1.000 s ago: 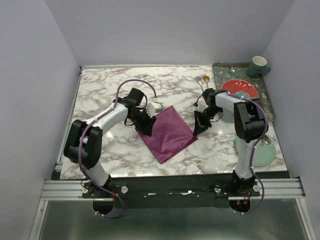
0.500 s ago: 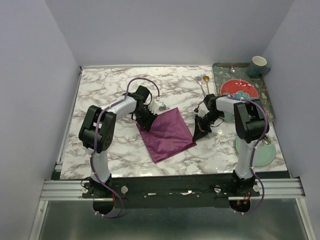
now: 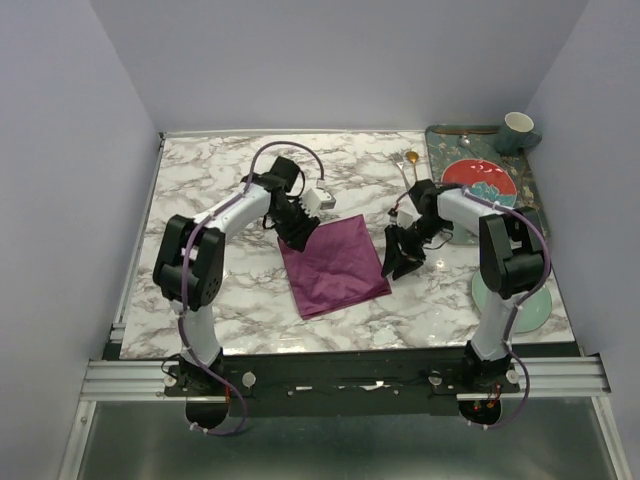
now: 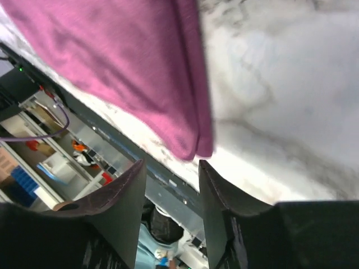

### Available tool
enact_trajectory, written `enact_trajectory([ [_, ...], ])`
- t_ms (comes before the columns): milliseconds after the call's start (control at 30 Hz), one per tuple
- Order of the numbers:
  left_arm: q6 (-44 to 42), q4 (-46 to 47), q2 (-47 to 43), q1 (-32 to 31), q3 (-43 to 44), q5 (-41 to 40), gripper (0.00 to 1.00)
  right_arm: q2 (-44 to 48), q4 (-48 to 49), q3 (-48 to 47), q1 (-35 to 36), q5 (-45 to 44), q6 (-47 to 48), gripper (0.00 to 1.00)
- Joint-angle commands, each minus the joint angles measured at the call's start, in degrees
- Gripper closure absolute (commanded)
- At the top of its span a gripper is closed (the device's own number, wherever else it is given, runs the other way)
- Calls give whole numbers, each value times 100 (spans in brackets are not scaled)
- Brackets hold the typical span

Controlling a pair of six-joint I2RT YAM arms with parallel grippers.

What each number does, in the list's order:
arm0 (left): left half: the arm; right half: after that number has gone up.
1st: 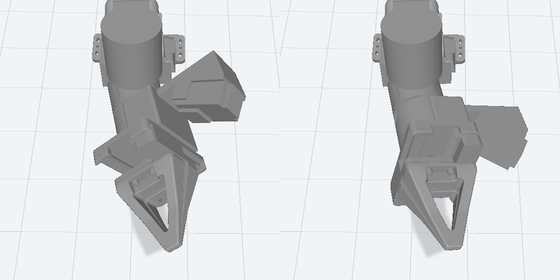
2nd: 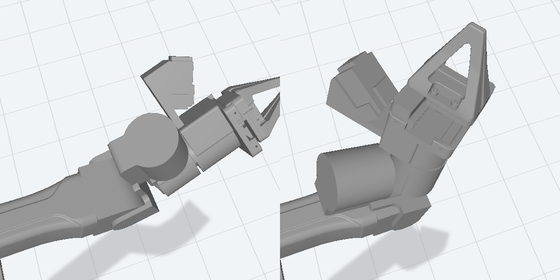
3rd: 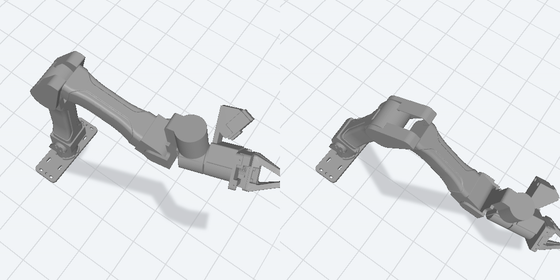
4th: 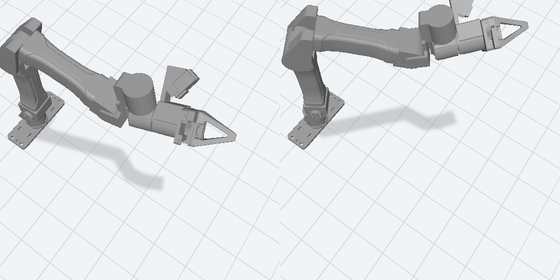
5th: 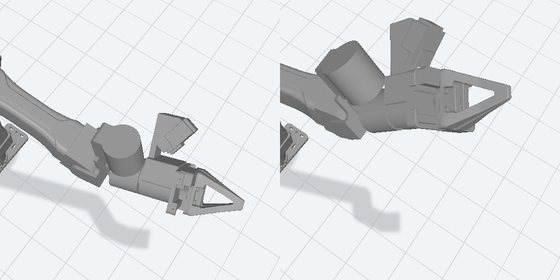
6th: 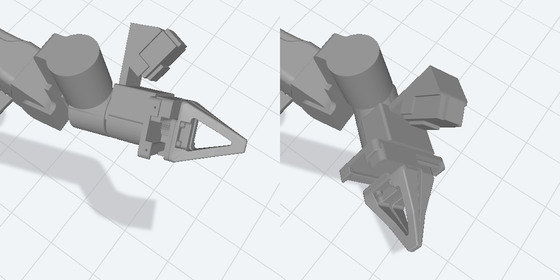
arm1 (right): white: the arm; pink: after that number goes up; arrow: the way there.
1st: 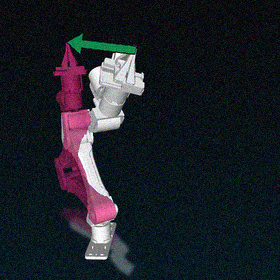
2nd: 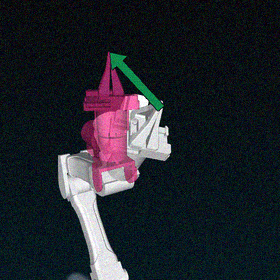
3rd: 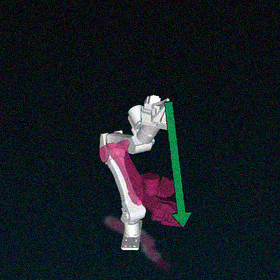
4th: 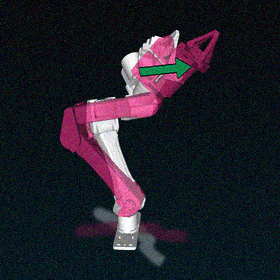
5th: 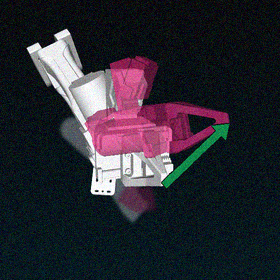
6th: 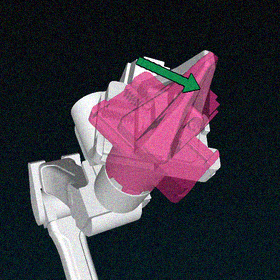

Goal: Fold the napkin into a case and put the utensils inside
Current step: Fold the square-folded napkin at the center of the board, then smooth out the square-folded napkin at the center of the board.

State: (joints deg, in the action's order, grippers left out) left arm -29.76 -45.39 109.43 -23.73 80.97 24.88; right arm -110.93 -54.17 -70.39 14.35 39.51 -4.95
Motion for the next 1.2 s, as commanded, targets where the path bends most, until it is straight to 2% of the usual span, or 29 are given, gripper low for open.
enact_trajectory([
  [0, 240, 116, -1273, -9, 235, 325, 39, 458, -769, -799, -55, -259, 450, 48],
  [100, 619, 784, -1906, 17, -27, 132, 28, 468, -832, -1686, -64, -172, 732, 35],
  [133, 994, 1229, -2029, 35, -116, 79, 24, 389, -753, -1958, -64, -110, 706, 25],
  [200, 1383, 1628, -2294, 114, -317, 191, 6, 170, -490, -2801, -64, 301, 514, 16],
  [233, 1803, 1890, -2303, 122, -327, 410, 1, -101, -402, -3092, -55, 460, 313, 7],
  [300, 2436, 2173, -2146, 253, -275, 657, 1, -419, -25, -3805, -38, 969, -213, 0],
  [333, 2814, 2696, -2075, 341, -327, 902, 1, -533, 151, -3928, -3, 1084, -408, 0],
  [367, 3723, 3067, -1935, 429, -414, 1409, 1, -735, 588, -3999, 33, 1216, -602, 0],
  [400, 4193, 3480, -1864, 552, -641, 1640, 1, -789, 853, -3983, 102, 1287, -978, 0],
  [433, 4580, 4241, -1777, 579, -748, 1825, 1, -850, 1143, -3887, 138, 1357, -1190, 0],
  [467, 5263, 4501, -1576, 588, -854, 2079, 1, -886, 1720, -3790, 173, 1410, -1436, 0],
  [500, 5522, 4808, -1460, 580, -959, 2143, 1, -999, 1969, -3632, 234, 1445, -1891, 0],
  [533, 5864, 5342, -1337, 580, -1021, 2248, 1, -1061, 2172, -3579, 261, 1463, -2087, 0],
  [600, 6549, 5785, -968, 588, -1162, 2459, 1, -1297, 2507, -3543, 384, 1507, -2447, 0],
  [867, 8002, 7418, 95, 623, -1557, 2618, 1, -1852, 3254, -3122, 551, 1288, -2976, 0],
  [1167, 8662, 8107, 772, 659, -1971, 2820, 1, -2362, 3510, -2840, 551, 1297, -3170, 0],
])
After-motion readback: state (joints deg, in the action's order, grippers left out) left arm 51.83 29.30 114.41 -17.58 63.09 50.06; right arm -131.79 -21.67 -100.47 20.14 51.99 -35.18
